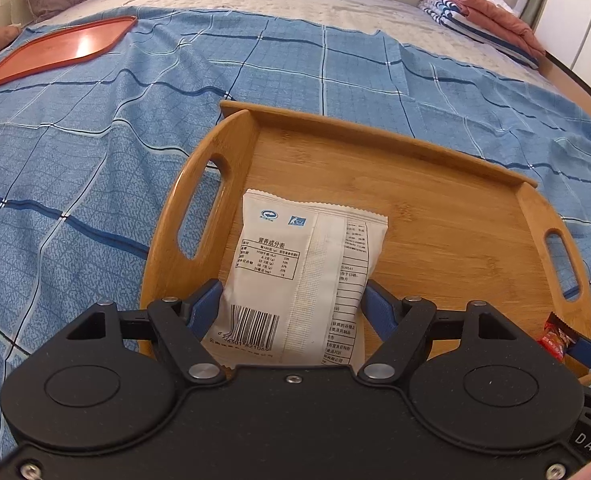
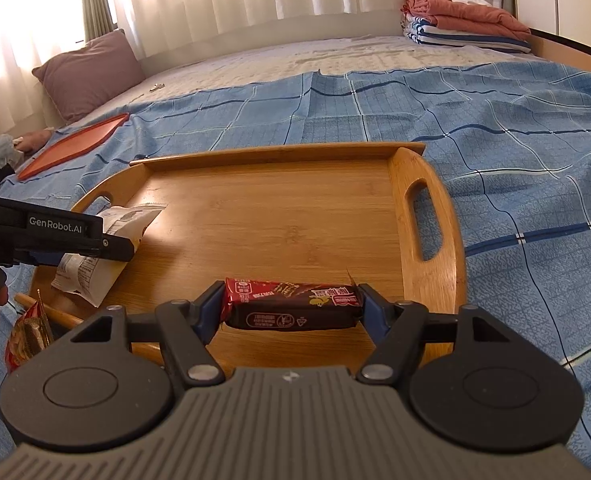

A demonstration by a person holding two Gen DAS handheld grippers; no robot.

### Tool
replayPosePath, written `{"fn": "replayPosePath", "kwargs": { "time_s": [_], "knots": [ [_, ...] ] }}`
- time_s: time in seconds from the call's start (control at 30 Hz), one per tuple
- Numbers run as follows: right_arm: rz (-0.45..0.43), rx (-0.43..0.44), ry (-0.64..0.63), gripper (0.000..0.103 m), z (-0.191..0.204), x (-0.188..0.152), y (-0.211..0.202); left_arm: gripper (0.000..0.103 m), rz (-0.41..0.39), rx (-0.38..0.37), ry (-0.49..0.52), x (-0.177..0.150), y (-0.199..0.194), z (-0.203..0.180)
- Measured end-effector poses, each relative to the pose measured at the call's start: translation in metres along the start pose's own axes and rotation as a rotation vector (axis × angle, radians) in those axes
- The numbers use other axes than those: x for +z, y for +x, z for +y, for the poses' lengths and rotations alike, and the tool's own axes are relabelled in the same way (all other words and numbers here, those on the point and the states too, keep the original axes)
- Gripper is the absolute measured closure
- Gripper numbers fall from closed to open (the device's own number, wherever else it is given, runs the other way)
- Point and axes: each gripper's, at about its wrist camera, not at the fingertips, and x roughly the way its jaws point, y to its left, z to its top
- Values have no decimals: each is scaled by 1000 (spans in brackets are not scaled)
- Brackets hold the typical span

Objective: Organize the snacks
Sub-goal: 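Carry the white bag with the left tool while the right tool carries the chocolate bar onto the tray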

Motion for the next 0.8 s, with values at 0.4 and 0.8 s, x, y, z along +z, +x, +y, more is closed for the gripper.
{"fn": "replayPosePath", "kwargs": {
  "time_s": [0.4, 0.8],
  "knots": [
    [10, 5, -9, 30, 1, -6, 1, 29, -9, 13, -9, -3, -6, 1],
    [4, -1, -15, 22, -2, -11, -4, 18, -24, 26, 29, -10, -17, -3]
  ]
}}
